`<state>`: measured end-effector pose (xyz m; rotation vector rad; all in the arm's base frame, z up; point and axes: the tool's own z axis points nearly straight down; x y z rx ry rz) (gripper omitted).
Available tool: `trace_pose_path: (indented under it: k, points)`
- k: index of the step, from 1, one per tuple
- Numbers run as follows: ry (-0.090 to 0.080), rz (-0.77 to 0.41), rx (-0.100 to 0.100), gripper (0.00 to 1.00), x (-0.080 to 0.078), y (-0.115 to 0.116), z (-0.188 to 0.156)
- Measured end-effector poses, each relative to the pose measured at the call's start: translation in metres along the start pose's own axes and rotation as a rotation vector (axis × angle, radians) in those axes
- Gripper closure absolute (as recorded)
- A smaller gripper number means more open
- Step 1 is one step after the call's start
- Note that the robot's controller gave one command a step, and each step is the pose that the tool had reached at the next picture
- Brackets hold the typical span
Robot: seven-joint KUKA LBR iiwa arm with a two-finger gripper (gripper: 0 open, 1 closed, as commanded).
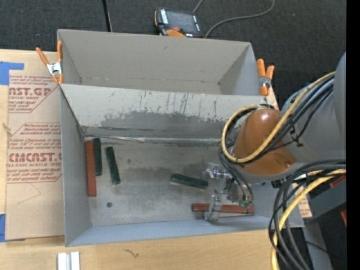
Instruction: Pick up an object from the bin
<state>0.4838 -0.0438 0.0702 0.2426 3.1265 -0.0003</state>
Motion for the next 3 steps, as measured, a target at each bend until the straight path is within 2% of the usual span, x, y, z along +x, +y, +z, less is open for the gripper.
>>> trace_pose_path:
  k: [1, 2, 3]
  points:
    - [0.006, 0.0, 0.0, 1.0, 0.001, 0.0, 0.0]
    - [0.003, 0.0, -0.001, 1.0, 0.0, 0.0, -0.039]
    - [-0.003, 0.0, -0.001, 1.0, -0.002, 0.001, -0.122]
